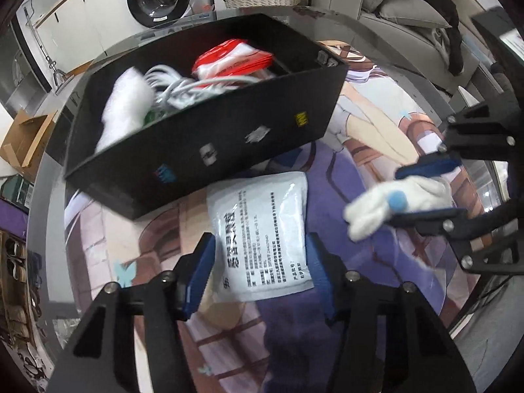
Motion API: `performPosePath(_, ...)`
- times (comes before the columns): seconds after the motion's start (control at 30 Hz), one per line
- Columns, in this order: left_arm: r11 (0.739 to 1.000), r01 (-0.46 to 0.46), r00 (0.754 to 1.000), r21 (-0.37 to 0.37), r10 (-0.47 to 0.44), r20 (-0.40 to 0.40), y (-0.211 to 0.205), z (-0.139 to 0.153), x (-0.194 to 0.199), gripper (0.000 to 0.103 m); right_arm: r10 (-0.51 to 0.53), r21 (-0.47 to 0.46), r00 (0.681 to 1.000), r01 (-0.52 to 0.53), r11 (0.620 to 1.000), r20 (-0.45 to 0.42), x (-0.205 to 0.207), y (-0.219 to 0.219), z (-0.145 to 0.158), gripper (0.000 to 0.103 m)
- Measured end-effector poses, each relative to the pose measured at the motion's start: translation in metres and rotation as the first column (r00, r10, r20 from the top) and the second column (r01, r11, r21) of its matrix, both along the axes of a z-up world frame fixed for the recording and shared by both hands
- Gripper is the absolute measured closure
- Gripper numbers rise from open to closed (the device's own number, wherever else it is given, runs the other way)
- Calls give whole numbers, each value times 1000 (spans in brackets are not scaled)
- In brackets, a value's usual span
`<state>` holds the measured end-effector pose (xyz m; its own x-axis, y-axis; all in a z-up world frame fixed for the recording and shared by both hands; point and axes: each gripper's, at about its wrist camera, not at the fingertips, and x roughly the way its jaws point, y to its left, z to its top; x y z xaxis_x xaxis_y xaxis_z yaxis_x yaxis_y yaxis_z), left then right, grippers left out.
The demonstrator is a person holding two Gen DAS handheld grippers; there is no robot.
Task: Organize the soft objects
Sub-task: 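Grasp white glove with right tool while left tool grasps white printed packet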
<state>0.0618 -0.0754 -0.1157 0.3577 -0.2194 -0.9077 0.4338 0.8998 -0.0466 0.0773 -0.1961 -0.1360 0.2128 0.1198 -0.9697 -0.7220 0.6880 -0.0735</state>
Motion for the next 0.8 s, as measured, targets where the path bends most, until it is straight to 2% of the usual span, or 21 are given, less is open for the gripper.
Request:
performPosePath(0.33, 997, -79, 997, -10, 79, -16, 56, 0, -8, 48, -66, 58, 998, 66, 996, 13, 15, 25, 2, 70)
performPosePath(0.4, 997, -78, 997, -10, 78, -24, 58, 0, -6, 42, -65, 55, 998, 64, 996, 17, 15, 27, 1, 67)
performPosePath(0.47, 997, -73, 997, 5, 73, -18, 52, -1, -5, 42, -68, 59, 998, 67, 996, 12, 15, 28, 1, 64)
performPosePath(0.53, 998, -63, 998, 14, 63, -7, 47, -2, -4, 38, -70, 60, 998, 69, 996, 12, 16, 27, -1, 53)
performPosePath(0.73, 998, -58, 998, 24, 58, -11, 35, -2, 1, 30, -60, 70, 998, 58, 996, 27, 4, 12, -8, 50)
performPosePath(0.8, 998, -59, 998, 33, 59, -10, 35, -3, 2, 23, -64, 65, 997, 62, 996, 36, 1, 12, -9, 46)
